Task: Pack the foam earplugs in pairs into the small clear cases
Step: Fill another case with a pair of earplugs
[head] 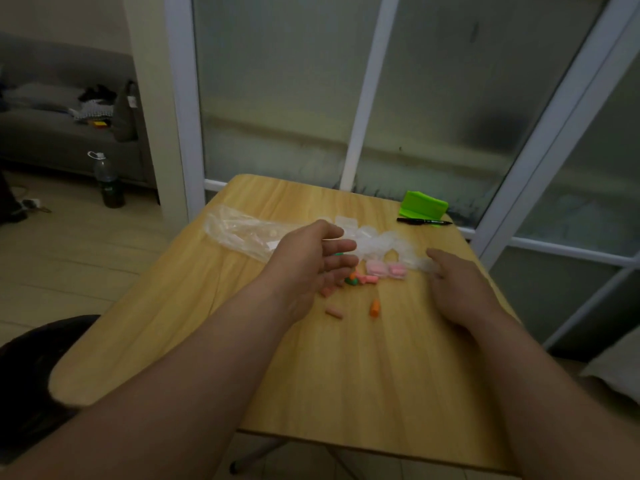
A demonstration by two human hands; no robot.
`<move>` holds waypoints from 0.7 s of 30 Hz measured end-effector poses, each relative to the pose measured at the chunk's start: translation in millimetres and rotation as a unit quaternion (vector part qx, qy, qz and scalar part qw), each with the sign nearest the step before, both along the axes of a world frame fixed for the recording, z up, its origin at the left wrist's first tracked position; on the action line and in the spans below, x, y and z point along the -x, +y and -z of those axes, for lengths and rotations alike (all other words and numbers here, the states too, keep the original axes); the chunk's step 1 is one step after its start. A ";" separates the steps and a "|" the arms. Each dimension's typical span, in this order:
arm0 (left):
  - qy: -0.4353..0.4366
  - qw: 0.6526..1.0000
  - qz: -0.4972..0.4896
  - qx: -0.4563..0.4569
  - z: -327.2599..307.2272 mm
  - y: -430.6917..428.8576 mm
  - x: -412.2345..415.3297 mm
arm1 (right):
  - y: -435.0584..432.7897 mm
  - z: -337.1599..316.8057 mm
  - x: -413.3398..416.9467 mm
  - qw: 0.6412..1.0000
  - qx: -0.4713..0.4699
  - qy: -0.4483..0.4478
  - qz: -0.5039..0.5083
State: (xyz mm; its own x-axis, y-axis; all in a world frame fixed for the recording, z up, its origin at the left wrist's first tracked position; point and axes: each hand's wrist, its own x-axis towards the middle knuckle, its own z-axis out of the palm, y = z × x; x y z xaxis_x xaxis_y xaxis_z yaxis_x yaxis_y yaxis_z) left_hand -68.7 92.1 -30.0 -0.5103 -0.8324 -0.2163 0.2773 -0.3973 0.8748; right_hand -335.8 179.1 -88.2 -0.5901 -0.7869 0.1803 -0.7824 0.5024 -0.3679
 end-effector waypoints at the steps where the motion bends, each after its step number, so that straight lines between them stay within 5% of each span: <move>1: 0.001 1.000 0.003 -0.001 -0.2 1.0 2.4 | -0.1 1.0 -0.1 1.000 -0.011 0.003 -0.002; 7: -0.007 1.000 0.012 0.005 0.7 0.9 5.8 | 2.1 -12.4 -7.8 0.997 -0.010 0.072 0.012; 16: -0.022 0.999 0.019 0.021 1.5 5.0 -2.2 | 27.0 -32.4 -31.9 0.999 -0.050 0.003 -0.017; 21: -0.063 0.994 0.038 0.078 8.4 12.4 -10.0 | 31.6 -56.4 -72.0 0.992 0.075 -0.066 -0.080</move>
